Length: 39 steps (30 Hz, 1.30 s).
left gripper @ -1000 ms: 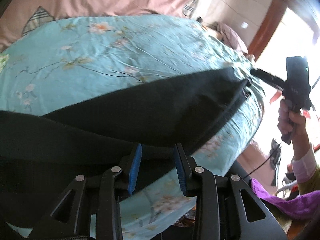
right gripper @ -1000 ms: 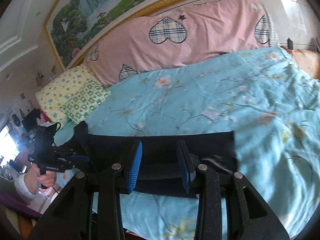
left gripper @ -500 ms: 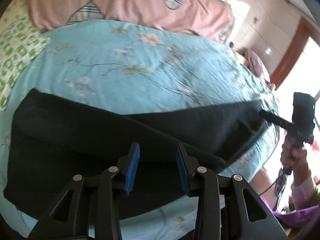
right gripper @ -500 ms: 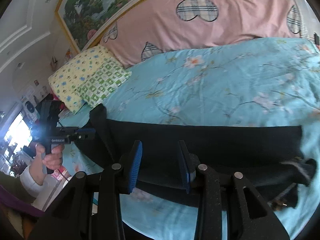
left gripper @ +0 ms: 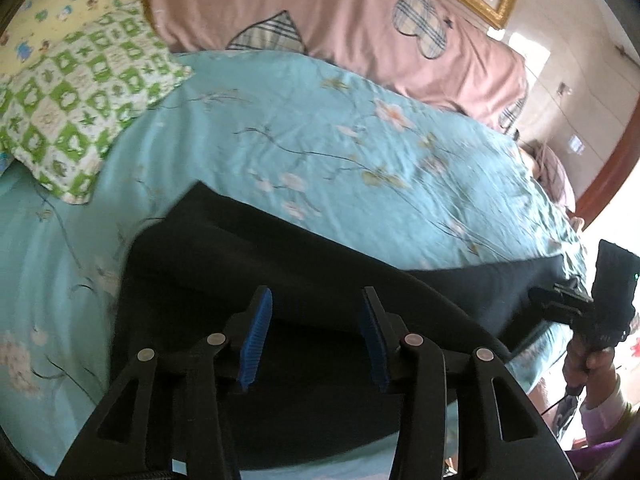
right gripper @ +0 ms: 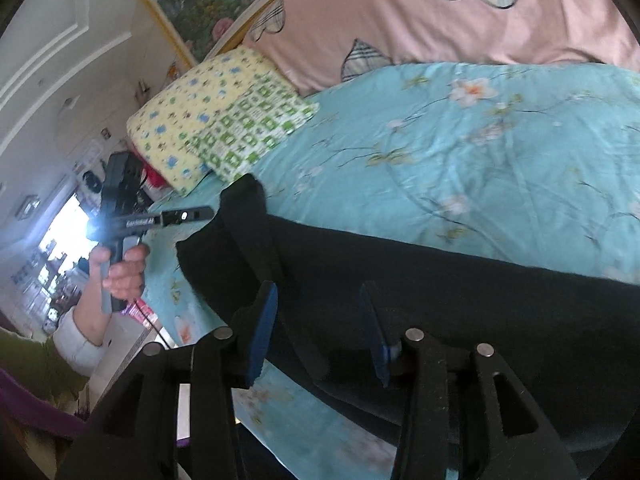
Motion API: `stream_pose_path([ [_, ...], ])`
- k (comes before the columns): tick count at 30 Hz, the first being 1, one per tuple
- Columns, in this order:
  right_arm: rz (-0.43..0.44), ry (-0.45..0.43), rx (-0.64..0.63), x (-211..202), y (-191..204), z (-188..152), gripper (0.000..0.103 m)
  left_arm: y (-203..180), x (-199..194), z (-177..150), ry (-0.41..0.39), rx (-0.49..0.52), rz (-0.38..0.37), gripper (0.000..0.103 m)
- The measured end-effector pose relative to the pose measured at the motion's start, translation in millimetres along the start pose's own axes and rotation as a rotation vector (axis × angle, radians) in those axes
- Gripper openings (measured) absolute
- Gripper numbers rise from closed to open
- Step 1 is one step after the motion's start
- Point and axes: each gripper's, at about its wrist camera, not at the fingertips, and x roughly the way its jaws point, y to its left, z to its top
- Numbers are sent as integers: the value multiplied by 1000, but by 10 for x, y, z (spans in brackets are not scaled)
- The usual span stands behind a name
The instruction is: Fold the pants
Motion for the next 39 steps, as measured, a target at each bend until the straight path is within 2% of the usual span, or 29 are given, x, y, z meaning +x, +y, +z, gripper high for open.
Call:
stream_pose_path([
  [8, 71, 71, -17, 426, 165, 142, 45, 632, 112, 347, 31, -35, 52, 57],
  [10, 85, 90, -14, 518, 186, 176, 45, 805, 187, 474, 47, -49, 29, 63],
  [16, 107, 125, -6, 767, 229, 275, 45, 1112, 470, 710, 120, -54, -17, 69],
  [25, 127, 188, -12, 1052, 260, 362, 45, 1170, 775, 817, 226, -19, -104, 70],
  [30, 155, 204, -11, 1149, 293, 380, 45, 1093, 854, 828, 250, 12, -105, 69],
  [32, 156, 210, -21, 1189, 319, 379, 45, 1049, 890, 814, 257, 30, -93, 66],
  [34, 157, 218, -34, 1229, 349, 376, 45, 995, 911, 798, 262, 47, -89, 53],
  [36, 158, 227, -46, 1268, 382, 377, 45, 958, 909, 783, 255, 65, -59, 49],
  [37, 156, 228, -59, 1277, 406, 374, 41, 946, 901, 771, 251, 72, -51, 44],
  [39, 129, 237, -97, 1303, 464, 368, 22, 912, 855, 750, 238, 94, -35, 39],
])
